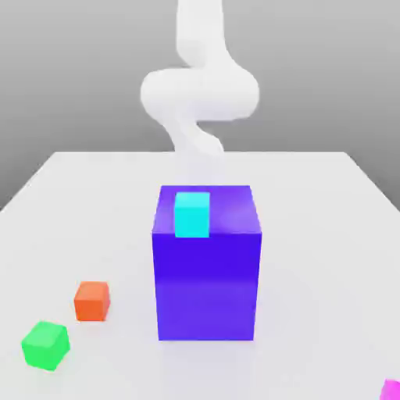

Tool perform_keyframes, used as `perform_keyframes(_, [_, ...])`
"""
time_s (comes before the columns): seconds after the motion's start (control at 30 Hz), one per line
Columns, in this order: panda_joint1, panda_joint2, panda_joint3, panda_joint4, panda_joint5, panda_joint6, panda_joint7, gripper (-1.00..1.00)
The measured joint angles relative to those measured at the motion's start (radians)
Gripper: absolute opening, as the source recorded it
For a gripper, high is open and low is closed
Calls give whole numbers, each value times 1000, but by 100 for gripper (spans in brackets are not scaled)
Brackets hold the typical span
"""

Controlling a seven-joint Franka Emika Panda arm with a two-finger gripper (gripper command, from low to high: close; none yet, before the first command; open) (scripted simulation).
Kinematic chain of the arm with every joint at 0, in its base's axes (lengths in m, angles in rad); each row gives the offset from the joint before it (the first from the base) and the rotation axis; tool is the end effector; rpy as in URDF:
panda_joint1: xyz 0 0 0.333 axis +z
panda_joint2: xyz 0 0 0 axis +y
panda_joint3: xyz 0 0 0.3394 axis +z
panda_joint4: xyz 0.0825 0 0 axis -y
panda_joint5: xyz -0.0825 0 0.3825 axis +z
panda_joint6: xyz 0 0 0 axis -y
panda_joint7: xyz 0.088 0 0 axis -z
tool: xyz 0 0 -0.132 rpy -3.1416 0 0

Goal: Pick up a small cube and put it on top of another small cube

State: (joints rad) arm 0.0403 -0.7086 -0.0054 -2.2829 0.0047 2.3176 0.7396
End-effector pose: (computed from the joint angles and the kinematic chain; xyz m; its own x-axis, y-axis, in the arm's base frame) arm 0.3785 0.0126 0.6879 0.5681 -0.6580 0.4944 -0.4693 -0.7524 -0.4621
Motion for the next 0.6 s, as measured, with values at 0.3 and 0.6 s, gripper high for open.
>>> perform_keyframes(0.3, [128,333,-3,62,27,64,-226,0])
perform_keyframes(0.6, [221,659,38,124,38,127,-437,0])
